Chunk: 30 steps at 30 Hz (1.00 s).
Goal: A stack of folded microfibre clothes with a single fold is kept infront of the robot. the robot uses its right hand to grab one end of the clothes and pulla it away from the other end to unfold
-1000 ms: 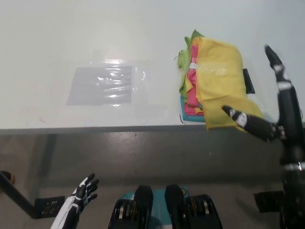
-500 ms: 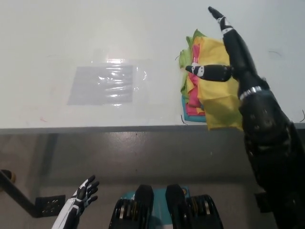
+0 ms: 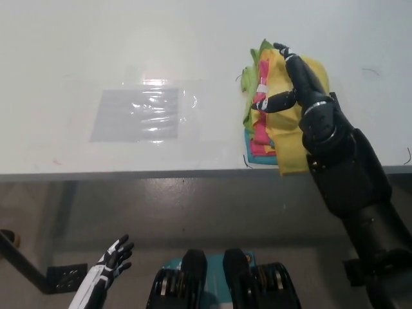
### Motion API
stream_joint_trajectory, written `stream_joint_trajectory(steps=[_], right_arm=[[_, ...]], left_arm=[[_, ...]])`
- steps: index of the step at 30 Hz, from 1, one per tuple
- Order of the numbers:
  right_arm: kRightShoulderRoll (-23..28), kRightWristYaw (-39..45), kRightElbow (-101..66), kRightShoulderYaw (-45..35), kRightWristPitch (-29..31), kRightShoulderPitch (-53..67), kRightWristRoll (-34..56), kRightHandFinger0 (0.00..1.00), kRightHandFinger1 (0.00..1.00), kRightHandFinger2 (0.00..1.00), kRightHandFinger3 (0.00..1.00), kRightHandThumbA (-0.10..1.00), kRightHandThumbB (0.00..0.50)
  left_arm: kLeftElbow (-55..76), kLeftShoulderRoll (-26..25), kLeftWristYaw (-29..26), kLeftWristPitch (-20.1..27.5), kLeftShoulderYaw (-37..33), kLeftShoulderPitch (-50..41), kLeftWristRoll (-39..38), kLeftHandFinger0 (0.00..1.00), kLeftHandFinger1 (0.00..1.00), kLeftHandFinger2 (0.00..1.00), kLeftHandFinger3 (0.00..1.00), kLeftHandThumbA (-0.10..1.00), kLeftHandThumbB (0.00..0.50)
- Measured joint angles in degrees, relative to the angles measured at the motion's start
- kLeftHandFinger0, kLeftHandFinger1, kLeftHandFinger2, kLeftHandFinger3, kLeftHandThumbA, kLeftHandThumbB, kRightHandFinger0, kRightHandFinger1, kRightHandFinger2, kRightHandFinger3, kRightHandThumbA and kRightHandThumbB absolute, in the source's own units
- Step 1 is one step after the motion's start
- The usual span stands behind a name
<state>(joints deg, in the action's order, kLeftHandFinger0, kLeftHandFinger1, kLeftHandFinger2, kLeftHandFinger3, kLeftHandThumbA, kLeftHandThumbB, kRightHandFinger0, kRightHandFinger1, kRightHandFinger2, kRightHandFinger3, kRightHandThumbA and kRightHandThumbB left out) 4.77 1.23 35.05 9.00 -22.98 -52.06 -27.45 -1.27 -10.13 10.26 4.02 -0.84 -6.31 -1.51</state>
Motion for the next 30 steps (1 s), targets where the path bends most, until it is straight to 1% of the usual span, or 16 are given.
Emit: stream_joint_trajectory(steps=[2,10,15,18,19,20,21,22,23,24,25,26,27,28,29,30], right_arm=[[0.13,-0.57,1.81,0.48,0.02,-0.58,-0.3,1.0,1.0,1.0,1.0,1.0,0.324],[0.22,-4.47,13.53,1.27,2.38,-1.49,-0.34,1.0,1.0,1.0,1.0,1.0,0.333],[-0.09,-6.07,17.47,0.63,4.77,-2.23,0.88,1.0,1.0,1.0,1.0,1.0,0.361],[-0.23,-6.68,19.18,0.11,5.86,-2.67,1.77,1.0,1.0,1.0,1.0,1.0,0.381],[-0.25,-6.8,19.93,0.02,6.43,-2.75,1.96,1.0,1.0,1.0,1.0,1.0,0.376],[-0.25,-6.82,20.15,0.02,6.56,-2.76,1.99,1.0,1.0,1.0,1.0,1.0,0.349],[-0.26,-7.19,21.21,0.02,7.22,-2.8,2.13,0.91,0.92,1.0,1.0,1.0,0.354],[-0.29,-7.66,21.88,0.01,7.76,-2.9,2.19,0.92,0.94,1.0,1.0,0.89,0.275],[-0.33,-8.34,22.61,-0.06,8.32,-3.03,2.23,0.78,0.74,0.77,0.9,0.6,0.206],[-0.36,-9.23,23.37,-0.32,8.88,-3.27,2.26,0.64,0.66,0.74,0.86,0.47,0.225],[-0.36,-10.17,24.06,-0.57,9.34,-3.51,2.29,0.05,0.11,0.28,0.32,-0.06,0.226],[-0.37,-11.37,24.67,-0.89,9.95,-3.72,2.31,0.01,0.12,0.35,0.35,-0.09,0.229],[-0.37,-12.96,25.22,-1.31,10.84,-3.8,2.32,0.0,0.18,0.52,0.45,-0.1,0.2],[-0.36,-14.54,25.8,-1.62,11.88,-3.79,2.33,0.0,0.24,0.62,0.55,-0.1,0.193],[-0.36,-15.86,26.41,-1.89,12.93,-3.78,2.39,0.0,0.36,0.71,0.7,-0.1,0.194],[-0.36,-17.33,27.13,-2.16,14.23,-3.77,2.52,0.0,0.4,0.72,0.75,-0.1,0.193]], left_arm=[[0.07,-0.07,0.0,-0.01,0.0,0.17,0.07,1.0,1.0,1.0,1.0,0.97,0.218],[1.09,-0.37,0.09,-0.18,-0.19,0.91,0.47,1.0,1.0,1.0,1.0,0.96,0.209],[1.09,-0.79,0.13,-0.4,-0.5,1.85,0.79,1.0,1.0,1.0,1.0,0.94,0.233],[1.09,-0.8,0.16,-0.66,-0.77,2.28,0.85,1.0,1.0,1.0,1.0,0.94,0.262],[1.09,-0.81,0.16,-0.85,-0.93,2.54,0.88,1.0,1.0,1.0,1.0,0.93,0.27],[1.09,-0.82,0.16,-0.89,-0.96,2.58,0.88,1.0,1.0,1.0,1.0,0.92,0.271],[1.09,-0.84,0.17,-1.09,-1.12,2.83,0.89,1.0,1.0,1.0,1.0,0.92,0.271],[1.09,-0.87,0.18,-1.21,-1.2,2.97,0.91,1.0,1.0,1.0,1.0,0.92,0.273],[1.1,-0.89,0.19,-1.35,-1.27,3.1,0.93,1.0,1.0,1.0,1.0,0.92,0.273],[1.12,-0.94,0.19,-1.49,-1.32,3.21,0.96,1.0,1.0,1.0,1.0,0.92,0.273],[1.14,-1.01,0.19,-1.66,-1.36,3.28,1.0,1.0,1.0,1.0,1.0,0.92,0.261],[1.15,-1.08,0.19,-1.76,-1.4,3.32,1.04,1.0,1.0,1.0,1.0,0.92,0.261],[1.15,-1.15,0.19,-1.91,-1.42,3.34,1.05,1.0,1.0,1.0,1.0,0.92,0.251],[1.14,-1.2,0.19,-2.06,-1.43,3.34,1.05,1.0,1.0,1.0,1.0,0.92,0.252],[1.14,-1.26,0.2,-2.19,-1.43,3.34,1.06,1.0,1.0,1.0,1.0,0.92,0.259],[1.14,-1.31,0.21,-2.35,-1.44,3.35,1.05,1.0,1.0,1.0,1.0,0.92,0.258]])
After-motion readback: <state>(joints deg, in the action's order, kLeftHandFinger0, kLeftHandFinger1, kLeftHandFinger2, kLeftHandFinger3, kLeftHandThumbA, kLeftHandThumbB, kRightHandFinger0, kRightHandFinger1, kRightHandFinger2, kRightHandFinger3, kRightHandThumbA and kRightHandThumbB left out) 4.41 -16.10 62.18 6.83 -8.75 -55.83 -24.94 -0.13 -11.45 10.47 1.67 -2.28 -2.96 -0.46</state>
